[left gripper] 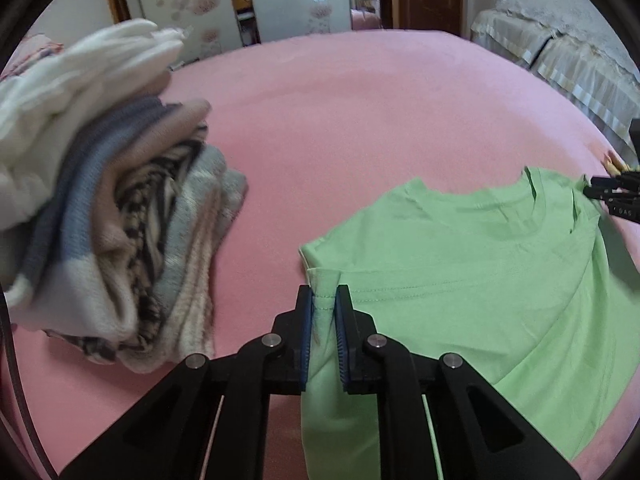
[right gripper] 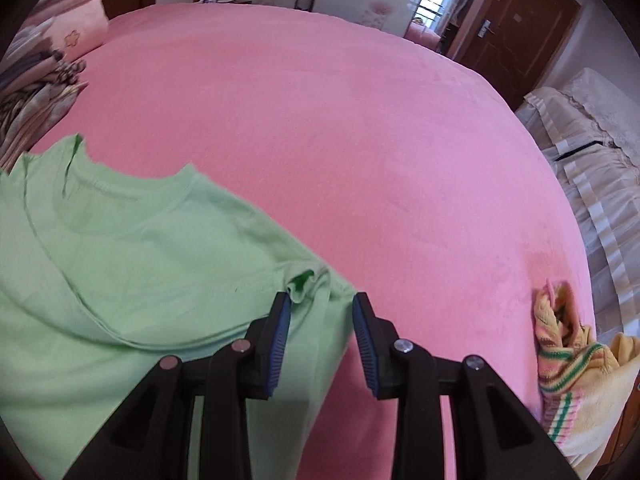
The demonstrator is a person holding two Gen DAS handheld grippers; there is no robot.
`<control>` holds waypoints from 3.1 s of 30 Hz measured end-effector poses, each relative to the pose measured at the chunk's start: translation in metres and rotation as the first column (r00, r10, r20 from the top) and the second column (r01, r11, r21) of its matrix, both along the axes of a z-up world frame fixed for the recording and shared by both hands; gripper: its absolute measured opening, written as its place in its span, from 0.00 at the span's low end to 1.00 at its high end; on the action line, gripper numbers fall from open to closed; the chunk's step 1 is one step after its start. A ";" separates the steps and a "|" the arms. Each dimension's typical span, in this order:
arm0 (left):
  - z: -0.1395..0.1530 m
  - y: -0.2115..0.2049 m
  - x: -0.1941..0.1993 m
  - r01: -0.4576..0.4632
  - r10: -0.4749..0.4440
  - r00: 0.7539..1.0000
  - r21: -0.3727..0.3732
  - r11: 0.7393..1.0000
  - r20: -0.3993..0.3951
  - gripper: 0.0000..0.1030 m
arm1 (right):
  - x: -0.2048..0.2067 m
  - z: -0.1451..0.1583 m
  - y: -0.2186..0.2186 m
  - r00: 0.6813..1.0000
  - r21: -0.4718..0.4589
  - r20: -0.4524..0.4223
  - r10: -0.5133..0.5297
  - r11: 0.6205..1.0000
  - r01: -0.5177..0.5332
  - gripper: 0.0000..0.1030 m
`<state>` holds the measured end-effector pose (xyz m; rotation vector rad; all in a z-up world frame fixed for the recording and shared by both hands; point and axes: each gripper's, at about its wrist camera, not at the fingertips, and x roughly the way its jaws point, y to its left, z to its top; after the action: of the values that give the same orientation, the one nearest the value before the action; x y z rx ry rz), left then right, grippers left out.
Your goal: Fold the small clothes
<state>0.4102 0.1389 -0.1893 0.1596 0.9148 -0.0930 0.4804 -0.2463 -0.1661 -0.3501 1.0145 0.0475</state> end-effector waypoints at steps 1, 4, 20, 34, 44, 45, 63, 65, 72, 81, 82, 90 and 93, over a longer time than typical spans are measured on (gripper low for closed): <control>0.004 0.001 0.000 -0.015 0.015 1.000 -0.008 1.000 0.016 0.09 | 0.004 0.000 -0.001 1.000 0.013 -0.002 -0.014 1.000 0.014 0.31; 0.010 0.005 0.004 -0.046 0.047 0.998 -0.028 0.999 0.045 0.09 | 0.010 0.006 -0.005 0.999 0.065 0.009 -0.041 0.997 0.040 0.31; 0.011 0.023 0.013 -0.176 0.186 0.980 -0.130 0.976 0.071 0.08 | 0.010 0.008 -0.039 0.998 0.248 -0.062 -0.011 0.968 0.026 0.16; -0.026 0.015 0.012 -0.031 0.018 0.995 -0.131 0.991 -0.100 0.32 | 0.008 -0.005 -0.022 0.997 0.228 -0.068 0.039 0.973 -0.022 0.04; -0.049 0.022 0.025 -0.049 0.019 0.985 -0.170 0.984 -0.173 0.41 | -0.012 0.015 -0.034 1.000 0.228 0.010 0.021 0.974 -0.023 0.04; -0.052 0.024 0.026 -0.055 0.019 0.983 -0.192 0.980 -0.185 0.43 | -0.013 0.014 -0.034 1.000 0.219 0.009 0.020 0.975 -0.021 0.04; -0.046 0.044 0.023 -0.113 0.080 0.990 -0.306 0.945 -0.118 0.15 | -0.014 0.006 -0.036 1.000 0.263 0.011 -0.026 0.965 0.022 0.04; -0.042 0.046 0.022 -0.125 0.098 0.990 -0.293 0.948 -0.103 0.15 | -0.014 0.006 -0.038 1.000 0.268 0.012 -0.029 0.963 0.024 0.04; -0.031 0.026 0.020 -0.139 0.133 0.990 -0.159 0.977 -0.047 0.05 | -0.017 0.009 -0.040 0.999 0.289 0.022 -0.040 0.957 0.032 0.04; -0.006 -0.006 0.008 -0.150 0.150 0.985 -0.003 0.989 0.087 0.03 | -0.029 0.021 -0.040 0.995 0.292 0.078 -0.056 0.956 0.031 0.03; -0.003 -0.008 0.009 -0.148 0.147 0.985 0.002 0.989 0.094 0.03 | -0.030 0.023 -0.042 0.994 0.298 0.084 -0.063 0.954 0.036 0.03; 0.004 -0.009 0.033 -0.196 0.193 0.975 0.016 0.981 0.111 0.03 | -0.027 0.032 -0.048 0.989 0.296 0.101 -0.112 0.952 0.077 0.03; -0.002 -0.009 0.042 -0.212 0.208 0.972 0.033 0.977 0.111 0.03 | -0.018 0.026 -0.045 0.987 0.295 0.098 -0.131 0.950 0.097 0.03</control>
<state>0.4520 0.1302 -0.1916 0.1075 0.8221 0.1318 0.4624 -0.2911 -0.1400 -0.0248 0.8950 0.0696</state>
